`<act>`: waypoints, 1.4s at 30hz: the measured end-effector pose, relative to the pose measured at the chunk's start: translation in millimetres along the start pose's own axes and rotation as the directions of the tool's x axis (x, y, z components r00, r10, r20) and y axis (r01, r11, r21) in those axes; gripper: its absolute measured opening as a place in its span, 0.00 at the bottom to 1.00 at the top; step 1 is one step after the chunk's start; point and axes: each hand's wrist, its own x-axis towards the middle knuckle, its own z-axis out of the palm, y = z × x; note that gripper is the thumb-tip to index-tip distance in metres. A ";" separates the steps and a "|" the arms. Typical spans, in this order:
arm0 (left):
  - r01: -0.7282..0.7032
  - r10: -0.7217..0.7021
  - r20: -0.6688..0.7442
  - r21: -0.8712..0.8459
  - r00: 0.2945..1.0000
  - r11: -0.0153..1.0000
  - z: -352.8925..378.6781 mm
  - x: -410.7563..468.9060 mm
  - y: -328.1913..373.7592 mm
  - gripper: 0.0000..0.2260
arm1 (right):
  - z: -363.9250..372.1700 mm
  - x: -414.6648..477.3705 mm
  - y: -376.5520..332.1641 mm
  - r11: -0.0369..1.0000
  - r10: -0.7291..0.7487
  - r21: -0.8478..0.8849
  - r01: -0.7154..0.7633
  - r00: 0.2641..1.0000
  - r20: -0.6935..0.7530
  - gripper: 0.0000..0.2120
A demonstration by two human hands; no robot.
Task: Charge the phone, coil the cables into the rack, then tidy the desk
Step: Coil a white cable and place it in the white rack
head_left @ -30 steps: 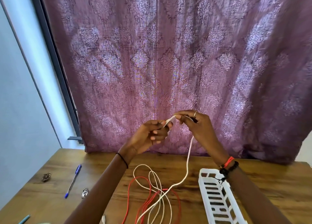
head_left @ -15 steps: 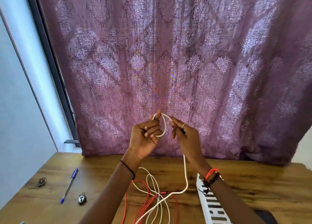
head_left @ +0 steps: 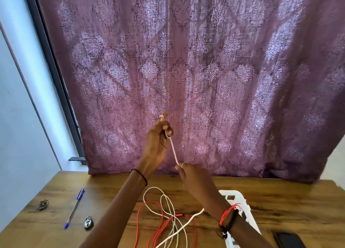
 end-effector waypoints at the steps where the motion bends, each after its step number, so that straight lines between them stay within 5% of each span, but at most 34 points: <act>1: -0.037 0.038 -0.001 0.124 0.999 0.992 1.6 -0.1 -1.1 0.16 | -2.2 -2.1 -1.6 1.000 -0.007 0.003 0.007 1.000 -0.016 0.18; 8: -0.300 0.256 0.181 0.762 0.949 0.573 7.5 -7.2 -10.0 0.14 | -28.2 -5.3 -7.7 0.990 -0.036 0.131 0.044 0.998 -0.058 0.14; 15: -0.314 0.163 0.298 0.946 0.941 0.083 -5.7 -8.2 -8.3 0.17 | -60.7 -6.3 -2.5 0.972 -0.047 0.224 0.065 0.995 -0.084 0.11; 18: -0.287 0.155 0.289 0.957 0.945 -0.031 -6.4 -9.3 -2.4 0.15 | -74.0 0.6 5.2 0.963 -0.043 0.258 0.076 0.991 -0.129 0.10; 20: -0.296 0.105 0.288 0.953 0.952 0.068 -4.7 -11.1 -1.1 0.12 | -78.5 6.9 9.4 0.948 -0.031 0.307 0.081 0.986 -0.165 0.08; 23: -0.268 0.031 0.285 0.851 0.958 0.452 -2.3 -11.9 -2.7 0.12 | -83.8 15.2 13.3 0.920 -0.029 0.377 0.109 0.977 -0.210 0.06; 25: -0.226 -0.026 0.292 0.791 0.956 0.568 3.9 -13.7 1.1 0.11 | -87.4 17.4 13.6 0.895 -0.045 0.422 0.147 0.969 -0.242 0.06; 28: -0.183 -0.106 0.328 0.737 0.939 0.651 8.5 -14.9 9.2 0.09 | -90.8 18.9 12.1 0.858 -0.050 0.478 0.189 0.956 -0.289 0.11; 33: 0.029 -0.275 0.410 0.513 0.870 0.858 8.3 -19.5 16.5 0.13 | -96.4 20.9 11.8 0.704 -0.053 0.661 0.257 0.948 -0.313 0.06; 42: 0.352 -0.399 0.517 0.191 0.757 0.916 -0.6 -26.6 25.1 0.07 | -101.8 13.6 -3.1 0.442 -0.018 0.865 0.238 0.966 -0.256 0.08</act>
